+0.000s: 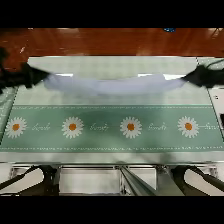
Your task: Fold the shirts.
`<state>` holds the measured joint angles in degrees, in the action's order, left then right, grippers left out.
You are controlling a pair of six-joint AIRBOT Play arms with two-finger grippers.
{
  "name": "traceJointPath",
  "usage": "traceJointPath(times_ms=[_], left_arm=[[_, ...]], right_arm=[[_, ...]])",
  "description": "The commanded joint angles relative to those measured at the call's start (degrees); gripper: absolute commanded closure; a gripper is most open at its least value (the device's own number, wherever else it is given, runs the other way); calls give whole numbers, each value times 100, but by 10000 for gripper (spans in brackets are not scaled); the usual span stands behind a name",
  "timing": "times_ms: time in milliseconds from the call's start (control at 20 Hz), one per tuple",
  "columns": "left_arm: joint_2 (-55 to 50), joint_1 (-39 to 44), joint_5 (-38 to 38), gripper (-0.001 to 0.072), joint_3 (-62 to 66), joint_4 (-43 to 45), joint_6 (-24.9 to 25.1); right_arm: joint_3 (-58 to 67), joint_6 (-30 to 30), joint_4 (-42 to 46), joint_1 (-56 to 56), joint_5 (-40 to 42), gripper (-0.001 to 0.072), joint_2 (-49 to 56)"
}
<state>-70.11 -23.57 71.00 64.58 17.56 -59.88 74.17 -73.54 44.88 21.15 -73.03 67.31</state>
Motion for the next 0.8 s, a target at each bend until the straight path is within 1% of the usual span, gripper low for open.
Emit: traceJointPath(times_ms=[0,50,100,200,250,350,450,500,600,750], left_arm=[[761,-101,-697,689,1635,-297,63],[992,-118,-916,689,2052,83,-37],[1209,-155,-1056,689,2396,551,-267],[1685,-260,-1071,689,2955,1480,-573],[1985,-313,-1073,689,3108,1858,-673],[2621,-411,-1045,689,3193,2498,-688],[3230,-411,-835,689,3193,3281,-748],[3495,-361,-719,689,3191,3729,-885],[3960,9,-527,689,3189,4837,-1211],[4271,828,-350,689,3185,5866,-1534]], right_arm=[[2177,-343,557,-26,-42,693,-376],[2586,-389,634,-26,-68,693,-494],[2894,-400,678,-26,-74,693,-684],[3171,-402,833,-26,-70,693,-1180],[3178,-407,951,-26,-50,693,-1460],[3176,-525,1342,-26,-87,693,-2009],[3176,-577,1762,-26,-299,693,-2485],[3176,-693,2006,-26,-424,693,-2702],[3176,-828,2214,-26,-699,693,-3021],[3082,-1001,2203,-26,-1108,693,-3289]])
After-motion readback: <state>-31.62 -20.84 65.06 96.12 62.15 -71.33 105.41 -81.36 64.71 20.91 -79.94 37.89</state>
